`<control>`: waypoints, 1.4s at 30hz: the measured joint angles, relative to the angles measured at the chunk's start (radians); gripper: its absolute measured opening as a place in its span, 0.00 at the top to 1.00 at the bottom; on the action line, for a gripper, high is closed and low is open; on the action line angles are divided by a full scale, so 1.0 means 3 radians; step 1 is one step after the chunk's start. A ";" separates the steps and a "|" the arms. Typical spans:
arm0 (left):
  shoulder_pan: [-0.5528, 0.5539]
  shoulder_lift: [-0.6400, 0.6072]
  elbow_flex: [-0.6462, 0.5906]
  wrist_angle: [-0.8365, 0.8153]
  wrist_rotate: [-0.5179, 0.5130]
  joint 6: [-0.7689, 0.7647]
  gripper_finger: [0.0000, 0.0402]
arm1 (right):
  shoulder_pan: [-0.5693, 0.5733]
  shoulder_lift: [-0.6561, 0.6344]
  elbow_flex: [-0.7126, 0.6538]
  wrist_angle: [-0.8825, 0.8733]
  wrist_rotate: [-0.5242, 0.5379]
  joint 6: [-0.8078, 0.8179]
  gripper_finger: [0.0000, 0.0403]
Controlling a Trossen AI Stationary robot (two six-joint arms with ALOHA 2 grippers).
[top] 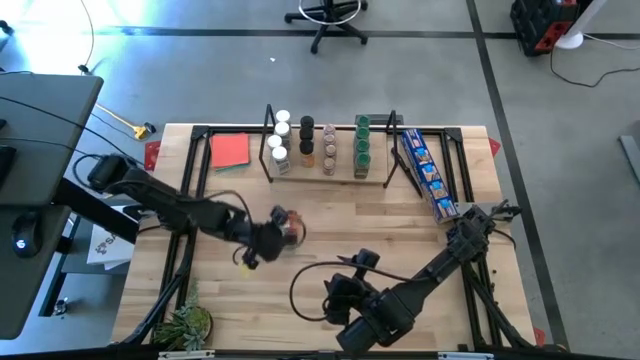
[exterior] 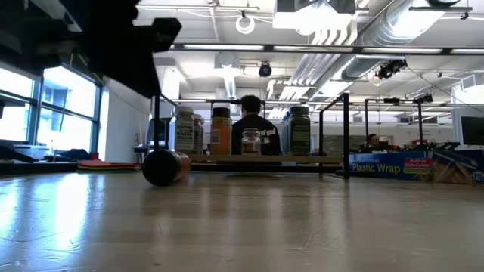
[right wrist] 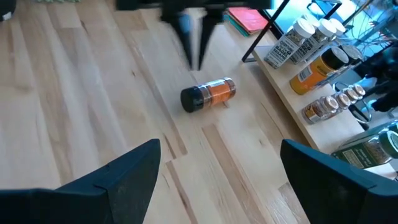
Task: Shelf spices
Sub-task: Put the black seasoning bottle on the shelf aligned with the other black seasoning bottle
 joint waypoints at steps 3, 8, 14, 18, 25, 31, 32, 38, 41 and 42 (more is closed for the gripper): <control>-0.0204 0.0171 0.0113 -0.0136 -0.0259 0.0234 0.79 | -0.0012 0.0000 0.0000 0.0000 0.0002 0.0002 0.19; -0.0273 0.0628 0.0531 -0.0787 -0.0387 0.0331 0.59 | -0.0043 0.0000 0.0000 -0.0004 0.0000 0.0000 0.19; -0.0218 0.1238 0.0766 -0.1222 -0.0797 0.0732 0.38 | -0.0049 0.0000 0.0000 -0.0010 -0.0036 0.0000 0.19; -0.0163 0.1543 0.0788 -0.1068 -0.1120 0.0931 0.32 | -0.0022 0.0000 0.0000 -0.0010 -0.0030 0.0008 0.19; -0.0060 0.1785 0.0796 -0.0957 -0.0875 0.0768 0.40 | 0.0049 0.0000 0.0000 -0.0014 0.0000 0.0085 0.19; 0.0069 0.1642 0.0783 -0.0627 -0.0509 -0.0038 0.52 | 0.0104 0.0000 0.0000 -0.0013 0.0064 0.0097 0.19; 0.0101 0.1580 0.0778 -0.0520 -0.0348 -0.0193 0.52 | 0.0109 0.0000 0.0000 -0.0012 0.0067 0.0097 0.19; 0.0227 0.1024 0.0319 0.1005 0.0518 -0.0879 0.52 | 0.0109 0.0000 0.0000 -0.0053 0.0068 0.0098 0.19; 0.0317 0.0812 -0.0138 0.2168 0.0667 -0.1251 0.52 | 0.0109 -0.0001 0.0000 -0.0126 0.0070 0.0173 0.19; 0.0351 0.0786 -0.0313 0.2559 0.0673 -0.1392 0.52 | 0.0109 -0.0001 -0.0001 -0.0141 0.0071 0.0183 0.19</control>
